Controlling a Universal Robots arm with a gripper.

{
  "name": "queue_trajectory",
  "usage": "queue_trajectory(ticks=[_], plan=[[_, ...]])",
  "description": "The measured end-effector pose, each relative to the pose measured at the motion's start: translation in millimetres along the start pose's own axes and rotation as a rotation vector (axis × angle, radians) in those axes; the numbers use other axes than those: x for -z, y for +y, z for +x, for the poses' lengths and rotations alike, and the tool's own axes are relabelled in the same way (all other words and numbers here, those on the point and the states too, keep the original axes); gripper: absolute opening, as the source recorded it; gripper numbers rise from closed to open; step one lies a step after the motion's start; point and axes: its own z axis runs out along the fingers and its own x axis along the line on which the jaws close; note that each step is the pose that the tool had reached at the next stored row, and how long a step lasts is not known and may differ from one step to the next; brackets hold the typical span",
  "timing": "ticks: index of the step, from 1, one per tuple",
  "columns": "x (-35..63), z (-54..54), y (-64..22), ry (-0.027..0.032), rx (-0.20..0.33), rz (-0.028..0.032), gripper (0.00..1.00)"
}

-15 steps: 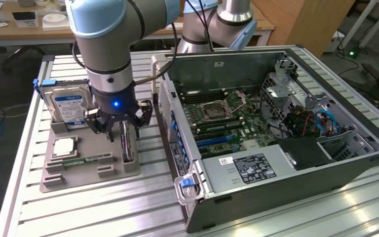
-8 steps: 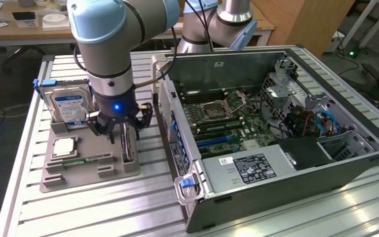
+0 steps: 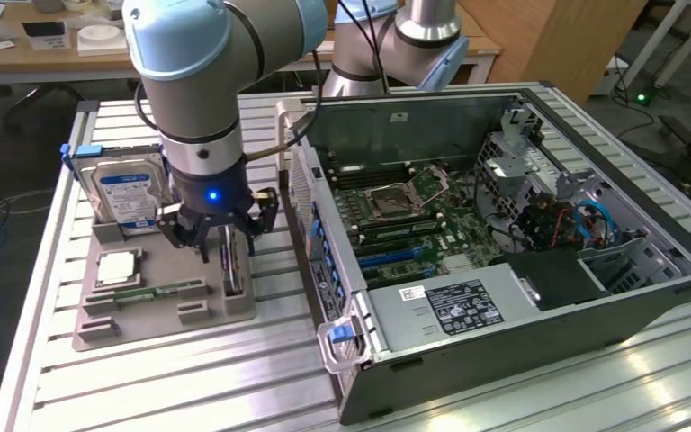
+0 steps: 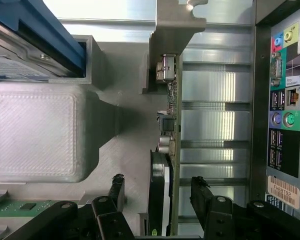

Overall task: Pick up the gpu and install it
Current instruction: 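Pick up the gpu and move the gpu toward the slot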

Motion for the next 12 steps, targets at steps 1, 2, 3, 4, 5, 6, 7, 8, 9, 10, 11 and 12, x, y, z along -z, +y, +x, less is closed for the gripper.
queue_trajectory(ticks=[1,2,3,4,5,6,7,8,9,10,11,12], plan=[[0.0,0.0,0.0,-0.0002,-0.005,0.0001,0.65],[-0.4,0.0,0.2,-0.0008,-0.015,0.0003,0.65],[-0.8,0.0,0.3,-0.0014,-0.026,0.0005,0.65],[-1.2,0.1,0.7,-0.0016,-0.036,0.0009,0.65],[-1.6,0.1,1.1,-0.0018,-0.041,0.001,0.65],[-1.6,0.1,1.1,-0.0018,-0.042,0.0012,0.65],[-1.6,0.1,1.1,-0.0018,-0.042,0.0012,0.65],[-1.6,0.1,1.1,-0.0018,-0.042,0.0012,0.65],[-1.6,0.1,1.1,-0.0018,-0.042,0.0012,0.65],[-1.7,0.1,1.1,-0.0018,-0.042,0.0012,0.65],[-1.6,0.1,1.1,-0.0018,-0.042,0.0012,0.65],[-1.6,0.0,1.1,-0.0018,-0.042,0.0012,0.65]])
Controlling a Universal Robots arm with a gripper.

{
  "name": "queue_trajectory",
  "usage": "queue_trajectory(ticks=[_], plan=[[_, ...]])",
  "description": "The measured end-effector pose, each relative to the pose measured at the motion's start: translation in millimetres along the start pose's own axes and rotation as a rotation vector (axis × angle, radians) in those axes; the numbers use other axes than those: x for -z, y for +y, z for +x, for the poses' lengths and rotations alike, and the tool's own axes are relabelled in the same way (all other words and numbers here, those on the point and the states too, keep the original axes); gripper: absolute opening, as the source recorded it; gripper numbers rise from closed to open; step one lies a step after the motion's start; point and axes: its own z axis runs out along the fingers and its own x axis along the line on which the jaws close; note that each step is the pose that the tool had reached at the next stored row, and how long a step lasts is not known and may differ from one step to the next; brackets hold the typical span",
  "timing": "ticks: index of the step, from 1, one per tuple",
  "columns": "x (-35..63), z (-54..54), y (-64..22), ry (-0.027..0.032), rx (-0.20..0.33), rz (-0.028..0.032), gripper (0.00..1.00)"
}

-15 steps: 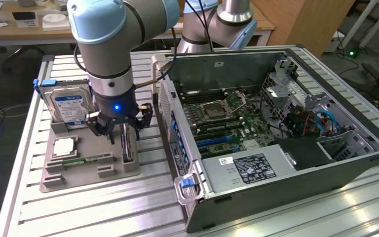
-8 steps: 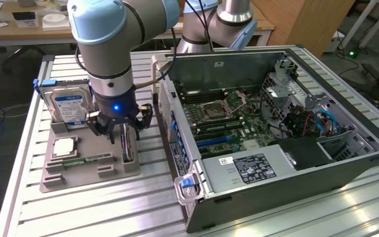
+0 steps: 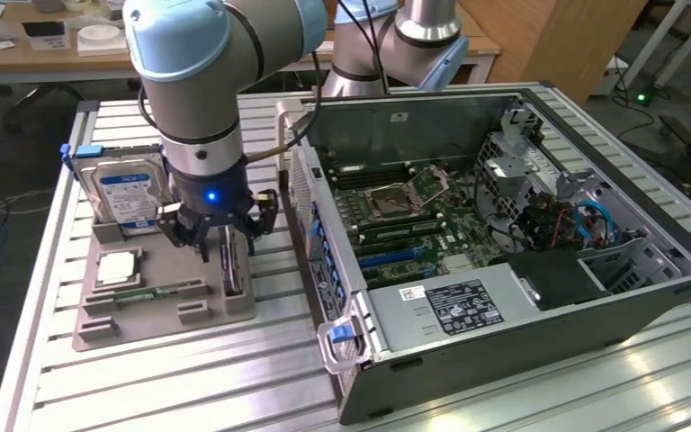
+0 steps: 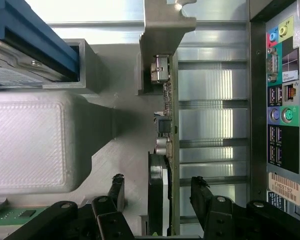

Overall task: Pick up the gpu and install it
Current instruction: 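Pick up the gpu and move the gpu toward the slot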

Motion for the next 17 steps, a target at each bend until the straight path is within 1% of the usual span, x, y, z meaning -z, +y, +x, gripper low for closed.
queue_trajectory(ticks=[2,4,5,6,7,8,17], plan=[[0.0,0.0,0.0,0.0,0.0,0.0,0.64],[0.0,0.0,0.0,0.0001,0.0,0.0,0.51],[0.0,0.0,0.0,0.0,0.0,0.0,0.51],[0.0,0.0,0.0,0.0,0.0,0.0,0.45],[0.0,0.0,0.0,0.0,0.0,0.0,0.45],[0.0,0.0,0.0,0.0,0.0,0.0,0.39],[-1.0,0.2,2.9,-0.0001,0.0,0.0,0.39]])
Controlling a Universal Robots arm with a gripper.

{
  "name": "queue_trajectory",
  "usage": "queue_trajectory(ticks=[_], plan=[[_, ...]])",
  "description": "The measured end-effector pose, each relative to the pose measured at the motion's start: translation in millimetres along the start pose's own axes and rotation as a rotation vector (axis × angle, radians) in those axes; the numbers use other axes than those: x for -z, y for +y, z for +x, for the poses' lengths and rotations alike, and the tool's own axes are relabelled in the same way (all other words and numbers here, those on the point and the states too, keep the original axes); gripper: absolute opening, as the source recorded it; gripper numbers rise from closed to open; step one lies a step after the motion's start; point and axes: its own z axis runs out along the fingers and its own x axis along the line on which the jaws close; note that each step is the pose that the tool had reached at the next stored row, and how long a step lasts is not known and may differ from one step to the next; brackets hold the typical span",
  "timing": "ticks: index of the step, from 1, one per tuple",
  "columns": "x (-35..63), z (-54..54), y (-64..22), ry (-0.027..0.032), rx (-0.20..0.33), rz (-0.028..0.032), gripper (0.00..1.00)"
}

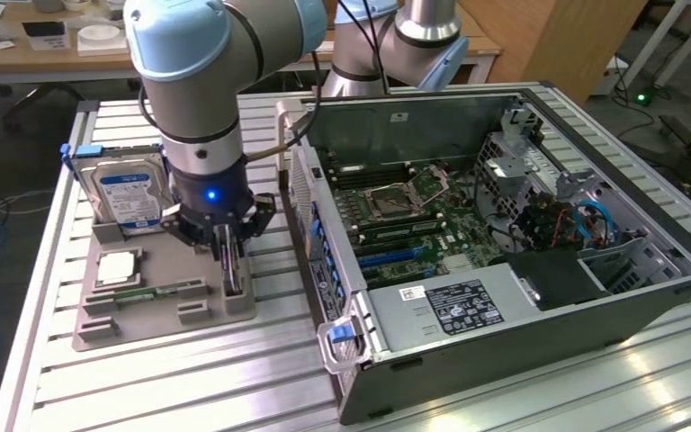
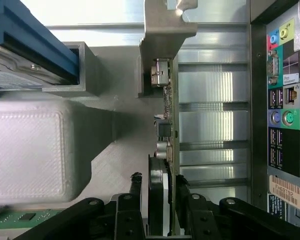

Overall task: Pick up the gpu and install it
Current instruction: 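Pick up the gpu and move the gpu toward the slot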

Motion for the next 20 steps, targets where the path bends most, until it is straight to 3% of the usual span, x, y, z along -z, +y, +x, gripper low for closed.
queue_trajectory(ticks=[7,20], plan=[[-1.7,0.2,5.3,0.0,0.0,0.0003,0.39],[-3.7,0.3,4.6,0.0002,0.0,0.0006,0.39]])
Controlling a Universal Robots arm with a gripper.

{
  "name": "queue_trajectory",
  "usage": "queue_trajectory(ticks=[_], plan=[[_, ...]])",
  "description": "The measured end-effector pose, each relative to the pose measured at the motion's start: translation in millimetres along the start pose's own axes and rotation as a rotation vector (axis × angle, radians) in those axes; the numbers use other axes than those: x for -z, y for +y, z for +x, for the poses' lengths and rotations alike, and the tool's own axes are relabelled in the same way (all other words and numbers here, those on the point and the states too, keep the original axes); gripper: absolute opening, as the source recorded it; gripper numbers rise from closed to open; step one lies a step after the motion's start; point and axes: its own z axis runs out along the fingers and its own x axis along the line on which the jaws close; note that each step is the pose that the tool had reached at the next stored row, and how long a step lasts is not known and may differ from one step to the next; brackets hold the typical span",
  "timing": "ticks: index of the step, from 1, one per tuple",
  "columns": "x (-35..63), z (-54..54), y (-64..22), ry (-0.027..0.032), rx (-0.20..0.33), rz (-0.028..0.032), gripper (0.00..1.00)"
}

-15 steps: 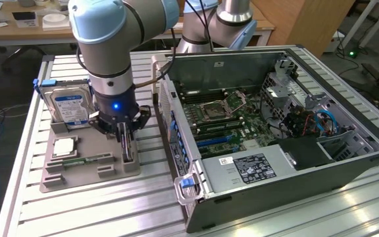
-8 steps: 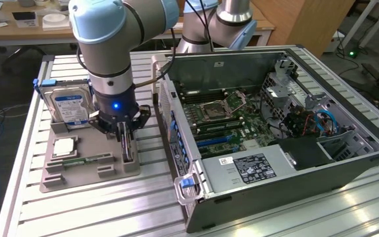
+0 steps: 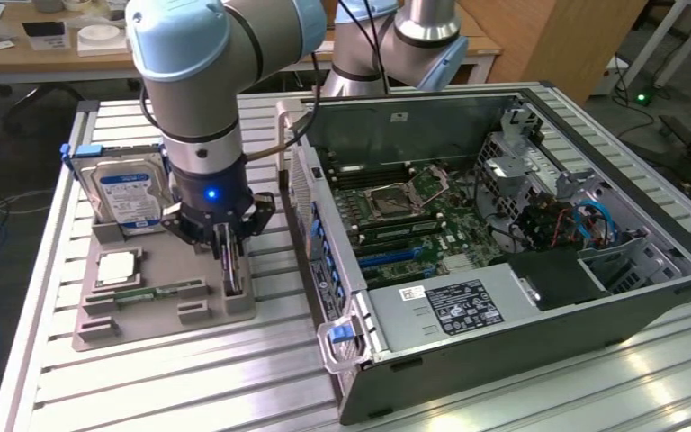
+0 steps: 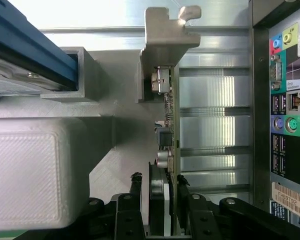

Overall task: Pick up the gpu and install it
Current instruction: 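Pick up the gpu and move the gpu toward the slot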

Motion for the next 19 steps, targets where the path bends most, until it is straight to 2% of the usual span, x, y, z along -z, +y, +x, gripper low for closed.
queue_trajectory(ticks=[7,8,19], plan=[[-0.9,-0.1,-0.1,-0.0002,0.0,0.0005,0.37],[-1.1,0.0,0.0,-0.0003,0.0,0.0012,0.3],[-1.6,-0.1,-0.1,-0.0002,0.0,0.0026,0.28]])
